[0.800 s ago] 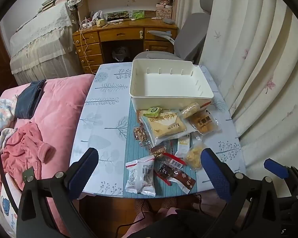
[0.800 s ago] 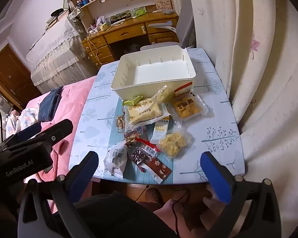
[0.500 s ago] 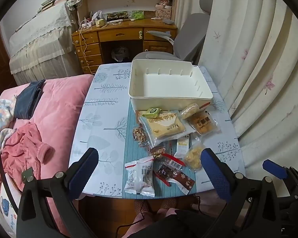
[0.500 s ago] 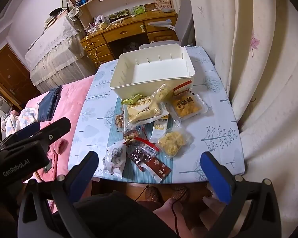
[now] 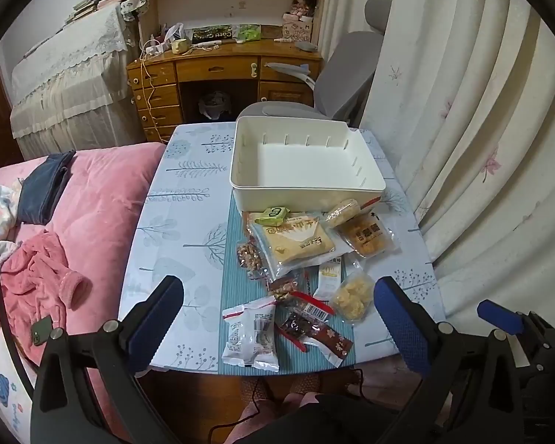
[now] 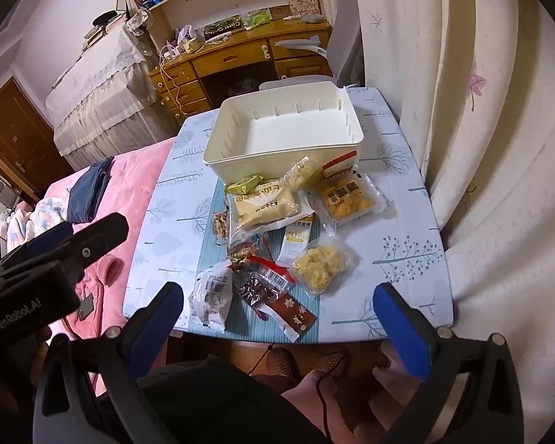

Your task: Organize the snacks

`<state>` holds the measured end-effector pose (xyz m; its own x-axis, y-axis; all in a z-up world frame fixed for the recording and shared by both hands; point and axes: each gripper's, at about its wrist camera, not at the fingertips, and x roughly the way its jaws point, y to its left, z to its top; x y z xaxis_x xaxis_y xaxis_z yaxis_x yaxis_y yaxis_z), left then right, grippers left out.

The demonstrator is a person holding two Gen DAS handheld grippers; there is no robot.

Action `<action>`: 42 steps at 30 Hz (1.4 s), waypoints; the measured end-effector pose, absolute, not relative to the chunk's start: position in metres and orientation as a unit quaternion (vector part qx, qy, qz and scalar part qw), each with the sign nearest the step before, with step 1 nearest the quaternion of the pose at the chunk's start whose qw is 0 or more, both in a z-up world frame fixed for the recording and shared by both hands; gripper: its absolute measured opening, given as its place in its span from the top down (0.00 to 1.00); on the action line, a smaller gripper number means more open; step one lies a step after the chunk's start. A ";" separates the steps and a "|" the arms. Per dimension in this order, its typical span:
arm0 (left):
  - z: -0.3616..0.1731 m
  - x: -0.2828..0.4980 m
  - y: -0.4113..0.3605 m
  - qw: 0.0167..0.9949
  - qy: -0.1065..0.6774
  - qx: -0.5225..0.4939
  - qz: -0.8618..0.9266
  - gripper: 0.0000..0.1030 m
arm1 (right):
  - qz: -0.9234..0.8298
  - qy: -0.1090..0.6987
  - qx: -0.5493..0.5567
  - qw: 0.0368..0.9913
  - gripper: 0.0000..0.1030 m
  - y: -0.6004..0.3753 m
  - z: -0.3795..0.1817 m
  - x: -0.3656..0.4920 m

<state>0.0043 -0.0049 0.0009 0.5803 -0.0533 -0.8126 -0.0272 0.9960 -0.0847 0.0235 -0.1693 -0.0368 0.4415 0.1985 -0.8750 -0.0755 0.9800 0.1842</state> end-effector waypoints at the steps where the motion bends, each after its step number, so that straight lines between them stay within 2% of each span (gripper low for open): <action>1: 0.002 0.004 -0.004 0.888 0.458 -0.045 -0.007 0.01 | 0.081 0.522 0.059 0.847 0.00 -0.167 -0.039 0.023; 22: 0.004 -0.003 -0.001 0.889 0.453 -0.055 0.035 0.01 | 0.087 0.532 0.054 0.841 0.00 -0.178 -0.047 0.022; 33: -0.019 0.002 0.008 0.855 0.501 -0.081 0.103 0.01 | 0.073 0.518 0.036 0.852 0.00 -0.199 -0.050 0.032; 42: -0.062 0.007 0.013 0.806 0.563 -0.117 0.140 0.01 | 0.121 0.487 0.000 0.865 0.00 -0.208 -0.068 0.040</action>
